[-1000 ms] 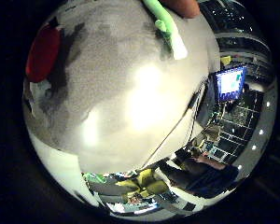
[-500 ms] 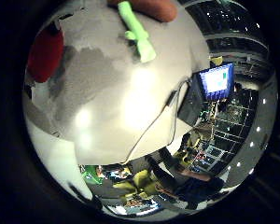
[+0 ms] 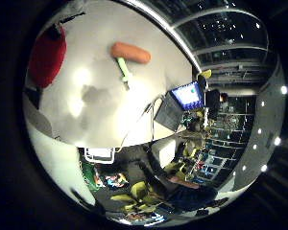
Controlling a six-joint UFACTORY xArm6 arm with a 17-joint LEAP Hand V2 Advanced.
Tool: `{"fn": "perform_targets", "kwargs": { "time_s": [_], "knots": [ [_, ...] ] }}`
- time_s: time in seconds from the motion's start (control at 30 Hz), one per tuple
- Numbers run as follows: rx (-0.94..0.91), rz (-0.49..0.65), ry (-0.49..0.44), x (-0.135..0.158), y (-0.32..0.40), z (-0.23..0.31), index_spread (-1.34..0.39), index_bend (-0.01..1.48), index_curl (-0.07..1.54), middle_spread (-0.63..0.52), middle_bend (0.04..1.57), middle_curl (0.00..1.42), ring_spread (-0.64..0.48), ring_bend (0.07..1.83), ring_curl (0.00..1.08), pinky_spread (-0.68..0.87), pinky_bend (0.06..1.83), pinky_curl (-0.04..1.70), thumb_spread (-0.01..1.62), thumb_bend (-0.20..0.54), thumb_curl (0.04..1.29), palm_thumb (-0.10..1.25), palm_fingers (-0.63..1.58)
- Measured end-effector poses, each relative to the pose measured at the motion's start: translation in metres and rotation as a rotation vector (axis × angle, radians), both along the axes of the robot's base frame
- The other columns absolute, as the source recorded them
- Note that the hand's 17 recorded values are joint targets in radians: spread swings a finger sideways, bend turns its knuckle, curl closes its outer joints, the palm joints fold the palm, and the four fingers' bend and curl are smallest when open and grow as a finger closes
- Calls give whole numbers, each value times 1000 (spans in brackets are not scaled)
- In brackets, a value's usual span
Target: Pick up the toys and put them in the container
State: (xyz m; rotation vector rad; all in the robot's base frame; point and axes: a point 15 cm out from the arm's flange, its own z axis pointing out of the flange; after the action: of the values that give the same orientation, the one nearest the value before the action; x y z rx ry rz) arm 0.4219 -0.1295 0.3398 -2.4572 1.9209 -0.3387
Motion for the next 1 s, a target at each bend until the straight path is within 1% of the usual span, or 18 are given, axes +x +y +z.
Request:
{"fn": "perform_targets", "kwargs": {
  "time_s": [0.27,0.4,0.5,0.57,0.73,0.77,0.8,0.83,0.87,0.9,0.93,0.97,1.0],
  "knots": [
    [67,155,-25,4,156,16,-507,423,654,-274,885,546,-252,1149,456,-540,1042,408,811,-24,507,968,1195],
    [89,239,-1,-2,238,0,-509,421,666,-273,887,545,-252,1148,455,-541,1038,411,817,-26,504,970,1196],
    [98,286,10,0,282,-18,-511,426,677,-274,891,547,-255,1140,455,-542,1037,414,820,-27,503,967,1194],
    [107,305,1,4,306,-30,-511,436,684,-272,891,547,-255,1140,455,-545,1029,413,825,-26,502,966,1195],
    [134,346,-56,23,350,-48,-511,444,696,-271,904,549,-267,1127,453,-559,1015,410,879,-18,489,984,1192],
    [140,349,-68,29,356,-52,-519,406,691,-284,911,549,-281,1109,448,-570,1011,406,910,-20,481,986,1129],
    [145,354,-81,34,362,-56,-527,320,673,-297,886,543,-297,1083,443,-573,1028,410,927,-24,474,978,1010],
    [148,356,-86,38,365,-60,-535,284,677,-307,817,530,-309,1040,449,-550,1053,434,944,-31,465,956,775],
    [145,359,-79,39,366,-66,-551,337,681,-260,671,489,-228,857,426,-330,943,445,940,-48,442,886,216],
    [139,361,-61,38,366,-72,-564,334,649,-222,599,455,-162,748,377,-206,922,426,925,-57,432,847,103],
    [128,362,-33,34,363,-79,-575,323,609,-191,539,421,-107,660,321,-97,884,384,922,-54,424,825,43],
    [118,368,-11,33,362,-82,-572,305,549,-122,437,377,17,545,263,114,817,333,914,-48,407,781,-34],
    [112,376,-1,34,363,-81,-571,298,538,-113,426,371,32,533,254,145,808,326,916,-46,403,776,-25]
  ]
}}
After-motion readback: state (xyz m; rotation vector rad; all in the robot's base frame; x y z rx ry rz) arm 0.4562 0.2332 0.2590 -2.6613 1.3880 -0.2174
